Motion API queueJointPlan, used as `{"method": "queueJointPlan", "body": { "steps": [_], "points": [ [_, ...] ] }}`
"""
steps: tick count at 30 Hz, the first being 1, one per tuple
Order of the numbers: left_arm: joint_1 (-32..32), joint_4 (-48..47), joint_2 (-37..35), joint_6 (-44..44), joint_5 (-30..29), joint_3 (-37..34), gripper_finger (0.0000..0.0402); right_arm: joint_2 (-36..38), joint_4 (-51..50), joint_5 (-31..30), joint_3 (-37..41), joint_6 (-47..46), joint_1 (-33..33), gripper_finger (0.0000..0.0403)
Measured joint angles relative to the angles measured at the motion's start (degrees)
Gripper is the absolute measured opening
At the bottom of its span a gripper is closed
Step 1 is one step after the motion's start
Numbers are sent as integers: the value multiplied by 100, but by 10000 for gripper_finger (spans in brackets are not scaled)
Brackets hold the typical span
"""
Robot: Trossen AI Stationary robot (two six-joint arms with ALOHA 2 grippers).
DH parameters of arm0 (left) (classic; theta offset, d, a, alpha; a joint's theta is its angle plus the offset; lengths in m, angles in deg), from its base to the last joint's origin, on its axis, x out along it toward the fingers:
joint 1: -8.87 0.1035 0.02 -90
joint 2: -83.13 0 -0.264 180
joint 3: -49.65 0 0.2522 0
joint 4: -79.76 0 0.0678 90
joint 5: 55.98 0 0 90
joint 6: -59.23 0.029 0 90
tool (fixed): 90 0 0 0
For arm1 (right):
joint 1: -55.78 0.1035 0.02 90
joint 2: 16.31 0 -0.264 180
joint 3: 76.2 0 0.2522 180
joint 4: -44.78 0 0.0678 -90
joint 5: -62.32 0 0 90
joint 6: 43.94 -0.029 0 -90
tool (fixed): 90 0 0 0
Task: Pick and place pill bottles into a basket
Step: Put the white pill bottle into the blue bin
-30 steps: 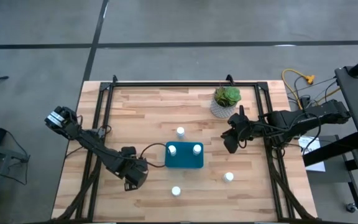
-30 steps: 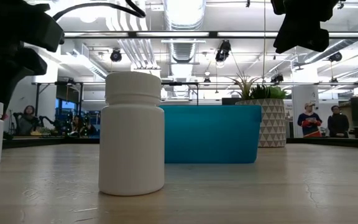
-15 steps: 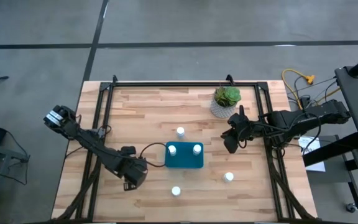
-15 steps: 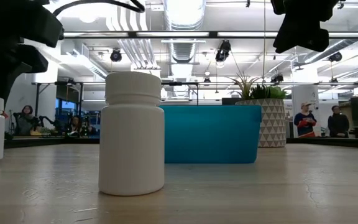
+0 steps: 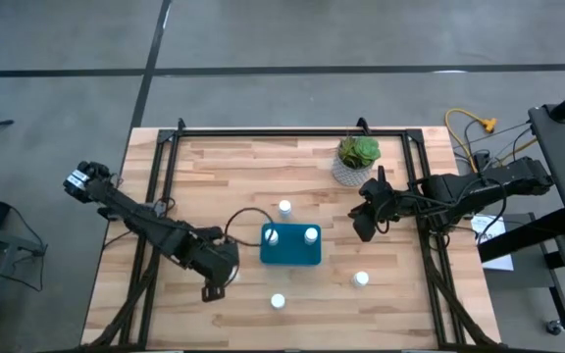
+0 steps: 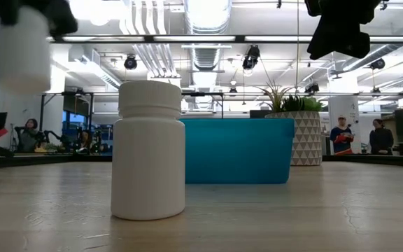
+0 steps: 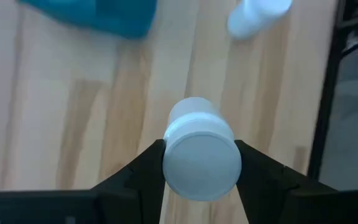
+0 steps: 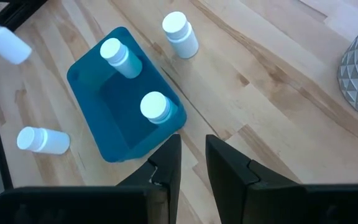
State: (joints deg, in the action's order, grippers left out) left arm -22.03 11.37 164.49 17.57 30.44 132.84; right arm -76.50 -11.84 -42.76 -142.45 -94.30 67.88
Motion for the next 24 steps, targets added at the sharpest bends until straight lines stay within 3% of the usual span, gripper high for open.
{"method": "queueJointPlan", "body": {
  "steps": [12, 24],
  "points": [
    [1077, -188, 336, 1269, -241, 1058, 149, -2, 21, 19, 0, 1, 0, 68],
    [1615, -182, 1389, 2723, -90, 1873, 148, -2, 23, 53, -1, 41, 0, 68]
  ]
}}
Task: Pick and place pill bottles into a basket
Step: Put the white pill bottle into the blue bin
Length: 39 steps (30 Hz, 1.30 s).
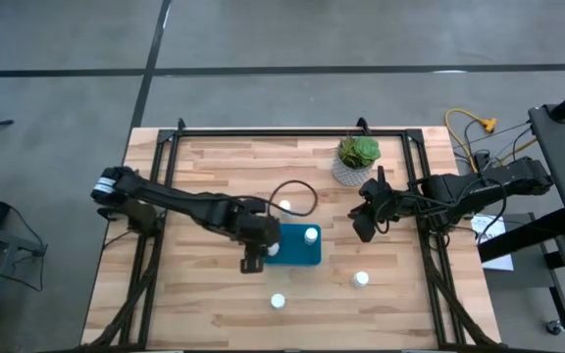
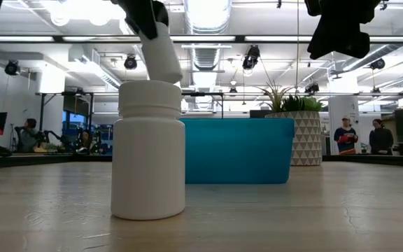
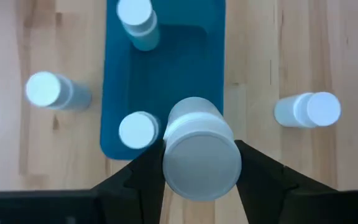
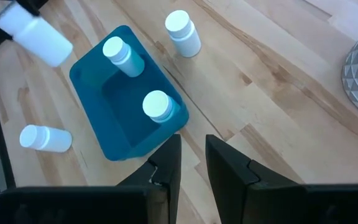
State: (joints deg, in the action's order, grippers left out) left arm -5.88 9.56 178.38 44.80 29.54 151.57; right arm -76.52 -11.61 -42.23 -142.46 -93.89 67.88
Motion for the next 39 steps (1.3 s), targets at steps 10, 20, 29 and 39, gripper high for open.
{"method": "queueJointPlan", "body": {
  "steps": [10, 20, 29, 39],
  "points": [
    [52, 38, 681, 1548, 92, 119, 148, 0, 4, 0, 1, 40, 0, 68],
    [104, 264, 749, 2851, -36, 96, 148, 0, 13, -2, 1, 43, 0, 68],
    [218, 480, 753, 3198, -58, -43, 148, 0, 13, -49, 1, 68, 0, 68],
    [235, 483, 879, 3762, 6, -43, 148, 0, 12, -61, 1, 109, 0, 68]
  ]
}}
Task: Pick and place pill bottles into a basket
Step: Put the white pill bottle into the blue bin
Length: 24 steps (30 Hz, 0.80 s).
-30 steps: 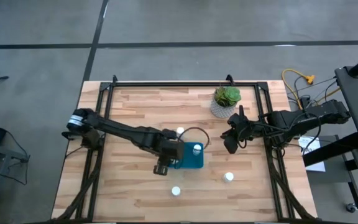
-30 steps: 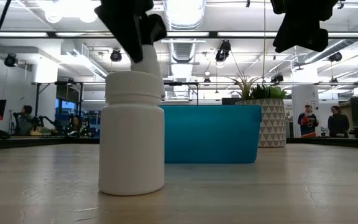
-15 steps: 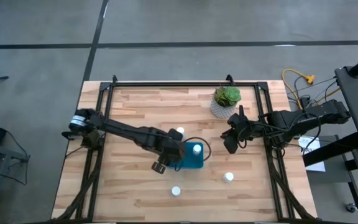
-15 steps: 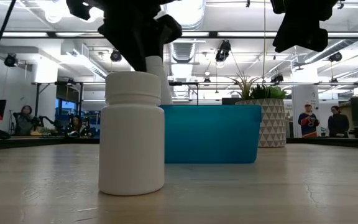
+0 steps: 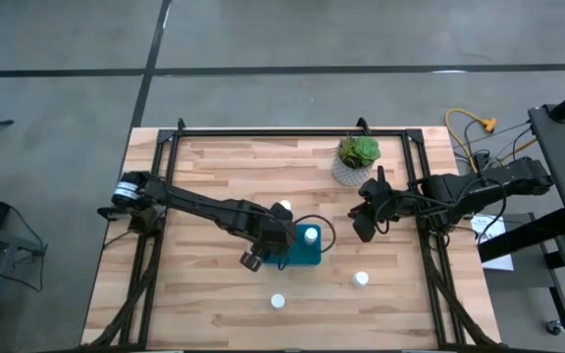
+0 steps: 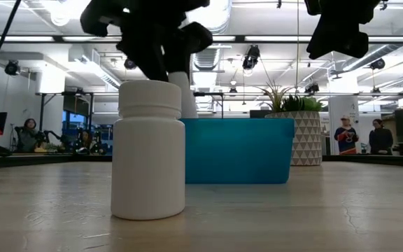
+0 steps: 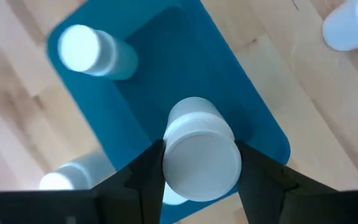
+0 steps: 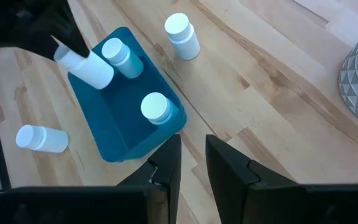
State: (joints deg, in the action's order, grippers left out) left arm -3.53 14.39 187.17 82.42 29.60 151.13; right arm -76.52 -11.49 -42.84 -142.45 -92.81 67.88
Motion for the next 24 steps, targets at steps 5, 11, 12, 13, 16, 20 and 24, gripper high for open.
{"method": "queueJointPlan", "body": {
  "steps": [5, 11, 12, 13, 16, 20, 24],
  "points": [
    [5, 11, 180, 17, 76, 0, 148, 0, 0, 0, -1, -7, 0, 68],
    [10, -90, 298, 250, 138, 0, 148, 0, 1, 0, -2, -22, 0, 68],
    [8, -92, 305, 304, 150, 0, 148, 0, 1, 0, -2, -22, 0, 68],
    [4, -125, 311, 360, 167, 0, 148, 0, 0, 0, 0, -22, 0, 68],
    [4, -140, 369, 421, 224, 0, 148, 0, 1, 0, -2, -20, 0, 68],
    [4, -137, 368, 591, 256, 0, 148, 0, 1, -2, -2, -13, 0, 68],
    [6, -140, 368, 724, 260, 0, 148, 0, 1, -19, -2, -2, 0, 68]
  ]
}}
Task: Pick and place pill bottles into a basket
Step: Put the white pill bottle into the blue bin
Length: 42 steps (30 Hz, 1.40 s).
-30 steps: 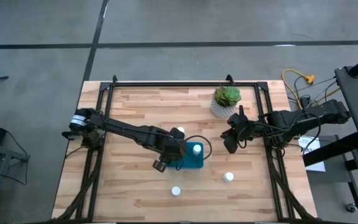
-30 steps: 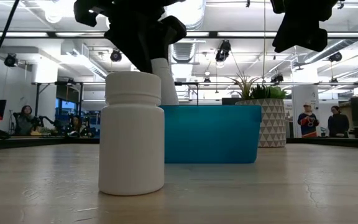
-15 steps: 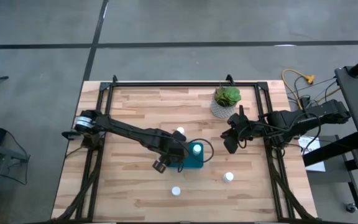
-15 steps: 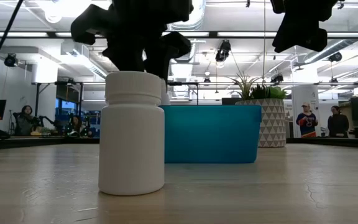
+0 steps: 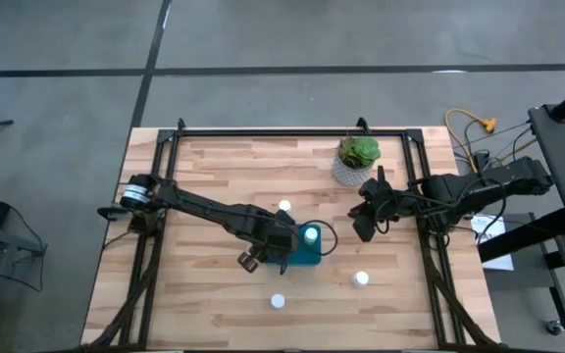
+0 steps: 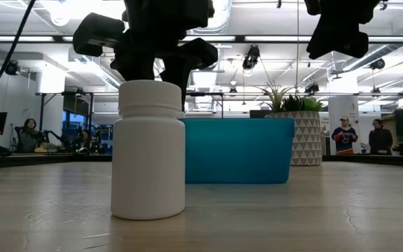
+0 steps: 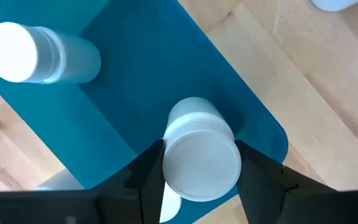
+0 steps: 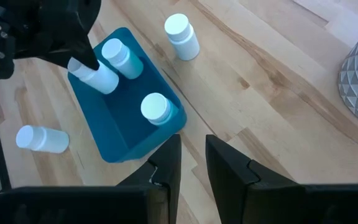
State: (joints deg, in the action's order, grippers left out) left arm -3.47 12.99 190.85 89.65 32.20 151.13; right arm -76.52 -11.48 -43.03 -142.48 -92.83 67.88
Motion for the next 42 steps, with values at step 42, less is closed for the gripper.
{"method": "queueJointPlan", "body": {
  "steps": [42],
  "points": [
    [13, 4, 190, 206, 272, -15, 173, 0, 127, -130, 0, -6, 0, 68]
  ]
}}
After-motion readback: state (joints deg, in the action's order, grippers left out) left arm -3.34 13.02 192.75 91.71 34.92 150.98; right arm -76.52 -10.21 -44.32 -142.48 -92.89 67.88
